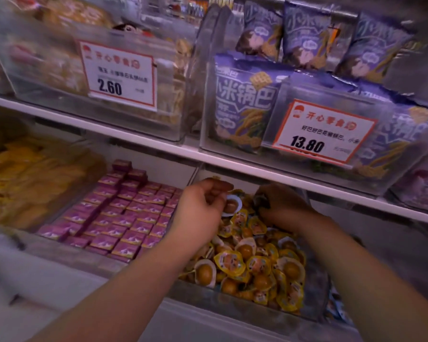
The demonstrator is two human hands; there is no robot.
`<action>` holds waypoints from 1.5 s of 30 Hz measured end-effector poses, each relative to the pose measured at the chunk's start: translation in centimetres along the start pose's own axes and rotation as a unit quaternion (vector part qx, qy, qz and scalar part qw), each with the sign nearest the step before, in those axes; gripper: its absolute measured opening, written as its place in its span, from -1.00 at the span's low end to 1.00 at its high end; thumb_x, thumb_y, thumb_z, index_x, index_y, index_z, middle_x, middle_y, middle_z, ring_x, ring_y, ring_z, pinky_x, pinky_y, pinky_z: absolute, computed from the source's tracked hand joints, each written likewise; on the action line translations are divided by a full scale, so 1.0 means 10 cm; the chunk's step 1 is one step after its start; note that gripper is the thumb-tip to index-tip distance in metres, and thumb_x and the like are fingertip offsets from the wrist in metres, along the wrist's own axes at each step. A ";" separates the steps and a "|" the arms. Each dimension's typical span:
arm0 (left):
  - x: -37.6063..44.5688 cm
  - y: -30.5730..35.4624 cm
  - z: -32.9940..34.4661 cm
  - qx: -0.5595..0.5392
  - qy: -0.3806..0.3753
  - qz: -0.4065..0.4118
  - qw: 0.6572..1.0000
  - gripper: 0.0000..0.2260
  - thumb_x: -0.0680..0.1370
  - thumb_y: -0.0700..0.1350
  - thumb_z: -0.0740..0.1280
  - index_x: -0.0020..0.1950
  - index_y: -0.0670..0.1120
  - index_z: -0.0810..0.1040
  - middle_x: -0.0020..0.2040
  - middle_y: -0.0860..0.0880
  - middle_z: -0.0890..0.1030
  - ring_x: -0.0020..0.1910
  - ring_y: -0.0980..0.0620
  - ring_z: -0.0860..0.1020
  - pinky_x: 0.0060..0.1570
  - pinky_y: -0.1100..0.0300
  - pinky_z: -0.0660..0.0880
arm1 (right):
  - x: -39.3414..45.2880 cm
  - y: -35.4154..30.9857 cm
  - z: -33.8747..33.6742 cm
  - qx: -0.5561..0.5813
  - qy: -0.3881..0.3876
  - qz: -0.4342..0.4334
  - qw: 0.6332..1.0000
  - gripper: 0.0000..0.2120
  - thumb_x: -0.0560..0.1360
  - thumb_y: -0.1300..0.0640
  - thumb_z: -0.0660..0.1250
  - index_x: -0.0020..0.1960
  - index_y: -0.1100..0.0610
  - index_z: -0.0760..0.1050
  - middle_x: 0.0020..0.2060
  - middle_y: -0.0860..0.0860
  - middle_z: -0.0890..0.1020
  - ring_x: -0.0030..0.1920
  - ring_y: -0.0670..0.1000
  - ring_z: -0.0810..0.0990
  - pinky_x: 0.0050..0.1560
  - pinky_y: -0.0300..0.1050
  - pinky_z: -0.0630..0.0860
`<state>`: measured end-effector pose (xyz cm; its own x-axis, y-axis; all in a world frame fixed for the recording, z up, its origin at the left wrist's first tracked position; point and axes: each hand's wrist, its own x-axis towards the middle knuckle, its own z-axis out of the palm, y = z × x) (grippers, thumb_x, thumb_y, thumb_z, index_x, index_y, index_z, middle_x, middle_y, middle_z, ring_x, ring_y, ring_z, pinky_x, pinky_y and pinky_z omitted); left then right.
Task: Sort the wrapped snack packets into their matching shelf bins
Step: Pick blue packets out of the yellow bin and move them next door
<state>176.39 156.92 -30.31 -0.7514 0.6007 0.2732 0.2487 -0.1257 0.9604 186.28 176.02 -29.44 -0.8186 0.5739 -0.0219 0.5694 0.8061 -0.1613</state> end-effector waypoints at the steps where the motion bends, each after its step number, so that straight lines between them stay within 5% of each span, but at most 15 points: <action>1: 0.00 0.00 -0.01 -0.010 0.001 -0.008 1.000 -0.70 0.55 -0.36 0.32 -0.13 0.05 0.60 -0.29 0.15 0.65 -0.29 0.30 0.63 -0.26 0.45 0.49 | -0.06 0.00 -0.03 0.034 0.013 0.001 0.999 -0.91 0.44 0.01 0.33 -0.05 -0.08 0.52 0.00 0.00 0.62 0.07 0.07 0.58 -0.01 -0.15 0.44; 4: -0.04 0.02 -0.02 -0.042 0.020 -0.022 0.999 -0.75 0.55 -0.34 0.33 -0.09 0.00 0.65 -0.21 0.07 0.70 -0.20 0.19 0.67 -0.20 0.33 0.55 | -0.34 -0.06 -0.12 0.164 0.094 0.042 0.981 -0.80 0.44 -0.07 0.43 0.05 -0.12 0.57 -0.05 -0.13 0.62 -0.03 -0.10 0.57 -0.12 -0.32 0.41; 6: -0.08 0.02 0.01 -0.059 0.042 -0.020 0.997 -0.78 0.55 -0.34 0.33 -0.05 -0.04 0.66 -0.15 0.00 0.72 -0.14 0.11 0.68 -0.15 0.26 0.58 | -0.62 -0.19 -0.19 0.351 0.128 0.079 0.924 -0.69 0.38 -0.08 0.51 0.10 -0.08 0.63 -0.01 -0.13 0.65 -0.06 -0.13 0.60 -0.08 -0.42 0.48; 9: -0.22 0.05 0.16 -0.104 0.076 -0.040 0.991 -0.78 0.55 -0.34 0.34 -0.06 -0.03 0.65 -0.15 -0.02 0.72 -0.14 0.05 0.68 -0.14 0.20 0.60 | -1.00 -0.41 -0.16 0.717 0.059 0.060 0.692 -0.71 0.27 0.10 0.52 -0.02 0.12 0.69 -0.01 0.14 0.71 -0.07 0.11 0.70 -0.13 0.00 0.65; 11: -0.35 0.10 0.31 -0.129 0.082 -0.053 0.987 -0.82 0.54 -0.32 0.37 -0.06 -0.03 0.65 -0.18 0.00 0.72 -0.15 0.05 0.68 -0.19 0.24 0.58 | -1.18 -0.53 -0.12 0.827 -0.009 0.094 0.554 -0.71 0.29 0.18 0.41 -0.02 0.24 0.67 -0.04 0.20 0.69 -0.18 0.11 0.67 -0.24 -0.03 0.63; 14: -0.56 0.14 0.50 -0.076 0.028 0.018 0.997 -0.80 0.53 -0.29 0.40 -0.02 0.02 0.64 -0.14 0.08 0.70 -0.13 0.13 0.67 -0.12 0.27 0.58 | -1.29 -0.64 -0.07 0.858 -0.040 0.127 0.496 -0.71 0.43 0.10 0.32 0.04 0.23 0.67 -0.05 0.19 0.66 -0.20 0.08 0.64 -0.22 -0.07 0.57; 18: -0.69 0.19 0.62 0.031 -0.042 0.105 0.993 -0.76 0.55 -0.14 0.38 0.14 0.17 0.59 0.00 0.25 0.65 0.01 0.27 0.61 -0.02 0.30 0.57 | -1.32 -0.64 -0.07 0.842 0.019 0.166 0.514 -0.73 0.52 0.03 0.37 0.12 0.17 0.65 0.00 0.15 0.70 -0.10 0.06 0.66 -0.35 -0.15 0.47; 22: -0.61 0.15 0.61 0.025 -0.039 0.120 0.992 -0.77 0.55 0.04 0.28 0.19 0.14 0.57 0.03 0.22 0.67 0.07 0.22 0.62 0.03 0.34 0.51 | -1.39 -0.27 -0.20 0.784 0.122 0.124 0.596 -0.90 0.50 0.18 0.41 -0.01 0.19 0.61 -0.26 0.12 0.60 -0.42 -0.01 0.52 -0.59 -0.24 0.28; 25: -0.46 0.04 0.59 0.113 -0.069 0.141 0.981 -0.83 0.55 0.04 0.25 0.07 0.16 0.60 0.02 0.24 0.64 0.06 0.25 0.59 0.03 0.23 0.51 | -1.47 0.24 -0.28 0.751 0.079 0.116 0.645 -0.85 0.49 0.19 0.40 -0.01 0.28 0.60 -0.28 0.15 0.59 -0.44 0.03 0.50 -0.60 -0.25 0.27; 28: -0.38 -0.09 0.61 0.266 -0.150 0.204 0.930 -0.77 0.56 0.06 0.24 0.16 0.12 0.58 0.17 0.20 0.56 0.16 0.17 0.54 0.15 0.10 0.50 | -1.44 0.77 -0.25 0.706 0.137 0.198 0.666 -0.83 0.49 0.25 0.40 0.06 0.28 0.60 -0.11 0.17 0.64 -0.17 0.06 0.63 -0.27 -0.06 0.61; 30: -0.38 -0.16 0.63 0.352 -0.221 0.225 0.881 -0.64 0.56 0.19 0.17 0.29 0.12 0.53 0.30 0.18 0.49 0.25 0.11 0.51 0.22 0.01 0.48 | -1.41 1.11 -0.21 0.655 0.185 0.250 0.688 -0.87 0.52 0.21 0.37 0.06 0.16 0.62 0.02 0.13 0.65 0.05 0.07 0.61 0.04 0.08 0.61; 32: -0.39 -0.18 0.65 0.418 -0.282 0.222 0.834 -0.51 0.55 0.33 0.09 0.40 0.17 0.43 0.44 0.19 0.38 0.34 0.07 0.45 0.31 -0.02 0.42 | -1.39 1.35 -0.17 0.597 0.207 0.285 0.720 -0.92 0.56 0.13 0.35 -0.01 0.04 0.63 0.03 0.06 0.67 0.05 0.04 0.63 -0.07 -0.08 0.56; 35: -0.39 -0.20 0.68 0.480 -0.322 0.214 0.788 -0.39 0.51 0.47 -0.04 0.48 0.26 0.27 0.51 0.21 0.27 0.39 0.08 0.41 0.39 -0.03 0.32 | -1.35 1.52 -0.11 0.601 0.236 0.307 0.699 -0.83 0.56 0.11 0.33 0.07 0.16 0.62 -0.03 0.12 0.70 0.03 0.11 0.67 -0.14 -0.10 0.55; 40: -0.35 -0.15 0.67 0.477 -0.291 0.221 0.799 -0.53 0.46 0.42 0.10 0.29 0.27 0.42 0.26 0.20 0.44 0.14 0.08 0.53 0.19 0.04 0.45 | -1.30 1.09 -0.02 0.537 0.232 0.262 0.767 -0.88 0.53 0.06 0.33 -0.04 0.05 0.64 -0.06 0.03 0.72 0.07 0.07 0.65 0.22 0.13 0.54; 45: -0.16 -0.10 0.37 0.509 -0.227 0.201 0.806 -0.72 0.39 0.28 0.18 -0.08 0.16 0.51 -0.03 0.15 0.55 -0.03 0.04 0.59 0.06 0.09 0.44 | -1.30 0.32 0.22 0.504 0.217 0.113 0.829 -0.75 0.55 0.05 0.35 0.22 0.01 0.55 0.11 -0.12 0.58 0.13 -0.14 0.57 0.11 -0.41 0.44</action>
<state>179.65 159.03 -31.90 -0.2416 0.9290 0.2805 0.9621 0.1918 0.1937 198.57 170.84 -31.88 -0.4713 0.8679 0.1568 0.1748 0.2662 -0.9479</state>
